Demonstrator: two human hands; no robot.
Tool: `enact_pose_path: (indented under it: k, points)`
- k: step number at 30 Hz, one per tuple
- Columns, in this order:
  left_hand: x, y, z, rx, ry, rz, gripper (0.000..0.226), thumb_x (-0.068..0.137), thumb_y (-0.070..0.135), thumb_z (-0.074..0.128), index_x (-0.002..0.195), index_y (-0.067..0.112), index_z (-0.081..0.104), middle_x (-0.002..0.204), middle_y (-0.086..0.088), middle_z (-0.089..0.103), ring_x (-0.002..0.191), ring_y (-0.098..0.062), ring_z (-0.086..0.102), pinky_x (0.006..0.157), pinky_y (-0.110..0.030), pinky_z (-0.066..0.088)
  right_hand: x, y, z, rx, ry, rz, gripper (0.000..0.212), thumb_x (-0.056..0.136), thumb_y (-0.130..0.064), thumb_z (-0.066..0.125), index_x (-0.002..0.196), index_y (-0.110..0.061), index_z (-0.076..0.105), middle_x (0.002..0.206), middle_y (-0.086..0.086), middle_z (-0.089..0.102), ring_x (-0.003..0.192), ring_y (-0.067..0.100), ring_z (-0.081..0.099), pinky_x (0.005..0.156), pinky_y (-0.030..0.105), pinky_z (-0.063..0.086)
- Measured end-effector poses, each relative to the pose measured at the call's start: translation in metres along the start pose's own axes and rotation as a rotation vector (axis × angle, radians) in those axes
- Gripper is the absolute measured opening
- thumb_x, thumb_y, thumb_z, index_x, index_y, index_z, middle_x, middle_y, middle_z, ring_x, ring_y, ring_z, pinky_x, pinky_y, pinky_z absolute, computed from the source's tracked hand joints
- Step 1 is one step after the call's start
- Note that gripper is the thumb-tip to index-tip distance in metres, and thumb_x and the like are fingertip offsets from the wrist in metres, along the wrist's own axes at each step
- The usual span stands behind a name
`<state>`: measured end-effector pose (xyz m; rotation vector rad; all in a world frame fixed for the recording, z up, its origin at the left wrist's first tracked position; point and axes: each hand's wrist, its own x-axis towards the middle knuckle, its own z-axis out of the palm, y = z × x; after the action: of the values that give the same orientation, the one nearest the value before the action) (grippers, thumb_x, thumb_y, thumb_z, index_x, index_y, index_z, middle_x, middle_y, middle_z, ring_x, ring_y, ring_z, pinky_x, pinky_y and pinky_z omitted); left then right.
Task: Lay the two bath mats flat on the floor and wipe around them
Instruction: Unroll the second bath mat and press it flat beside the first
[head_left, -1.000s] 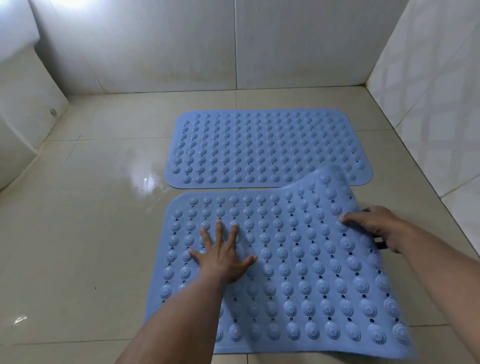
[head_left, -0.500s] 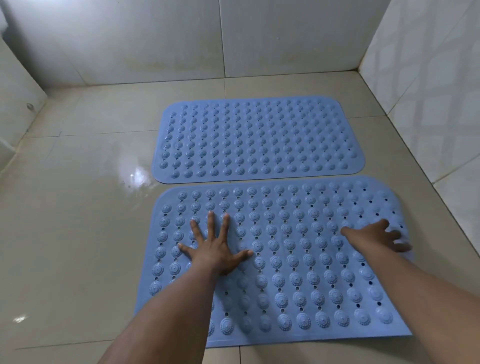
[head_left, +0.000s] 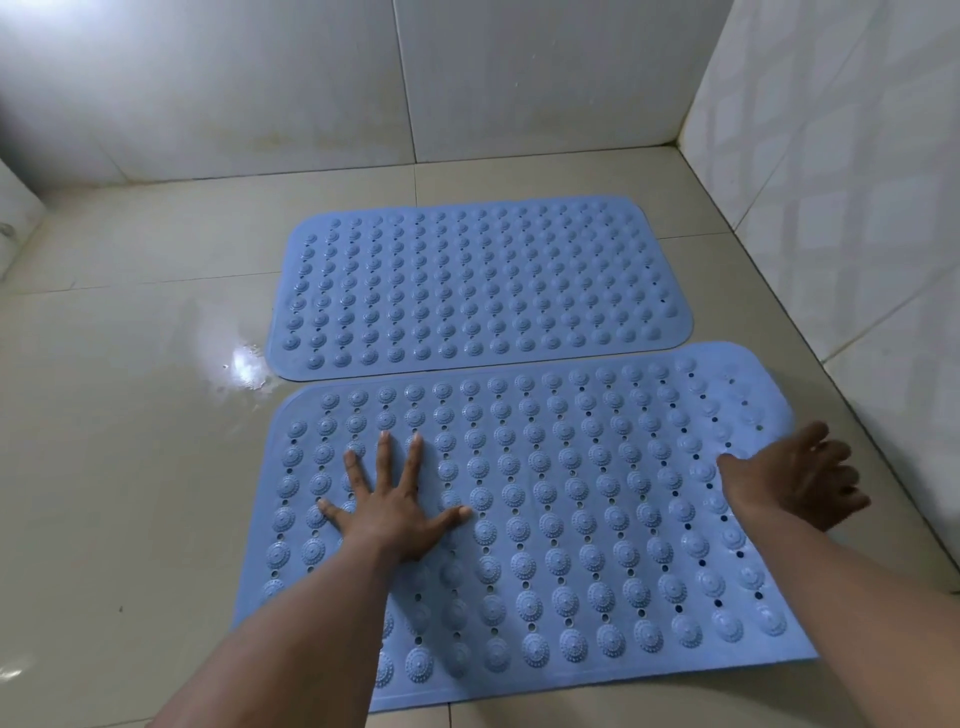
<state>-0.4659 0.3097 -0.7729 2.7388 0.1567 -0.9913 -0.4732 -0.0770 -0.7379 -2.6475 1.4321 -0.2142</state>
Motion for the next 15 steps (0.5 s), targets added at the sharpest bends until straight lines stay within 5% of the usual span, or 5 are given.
enact_pose_path:
  k: [7, 9, 13, 15]
  points:
    - [-0.001, -0.001, -0.003, 0.008, -0.003, 0.009, 0.121, 0.054, 0.106, 0.03, 0.145, 0.055, -0.031, 0.153, 0.015, -0.047, 0.143, -0.032, -0.041, 0.108, -0.082, 0.001, -0.021, -0.01, 0.002, 0.14, 0.285, -0.485, 0.044, 0.068, -0.02, 0.076, 0.104, -0.008, 0.053, 0.102, 0.024, 0.05, 0.098, 0.04, 0.047, 0.076, 0.047, 0.035]
    - [-0.001, -0.002, -0.003, 0.016, -0.003, 0.008, 0.121, 0.053, 0.107, 0.029, 0.144, 0.055, -0.032, 0.153, 0.015, -0.047, 0.144, -0.032, -0.041, 0.108, -0.082, 0.001, -0.029, -0.011, 0.009, 0.094, 0.177, -0.529, 0.047, 0.066, -0.023, 0.076, 0.106, -0.01, 0.055, 0.104, 0.022, 0.051, 0.1, 0.038, 0.046, 0.078, 0.046, 0.035]
    - [0.002, -0.004, 0.0, 0.024, 0.007, 0.003, 0.121, 0.051, 0.108, 0.025, 0.143, 0.056, -0.033, 0.153, 0.016, -0.047, 0.144, -0.032, -0.04, 0.108, -0.082, 0.003, -0.033, 0.003, 0.02, -0.114, -0.298, -0.189, 0.061, 0.081, -0.049, 0.062, 0.129, -0.018, 0.043, 0.137, 0.016, 0.037, 0.13, 0.037, 0.032, 0.102, 0.052, 0.033]
    - [0.002, -0.004, 0.003, 0.033, 0.022, -0.001, 0.119, 0.053, 0.108, 0.023, 0.144, 0.055, -0.033, 0.153, 0.015, -0.047, 0.144, -0.033, -0.04, 0.109, -0.082, 0.002, -0.038, 0.009, 0.028, -0.133, -0.473, -0.203, 0.061, 0.091, -0.051, 0.05, 0.143, -0.025, 0.034, 0.152, 0.012, 0.023, 0.142, 0.036, 0.02, 0.108, 0.058, 0.029]
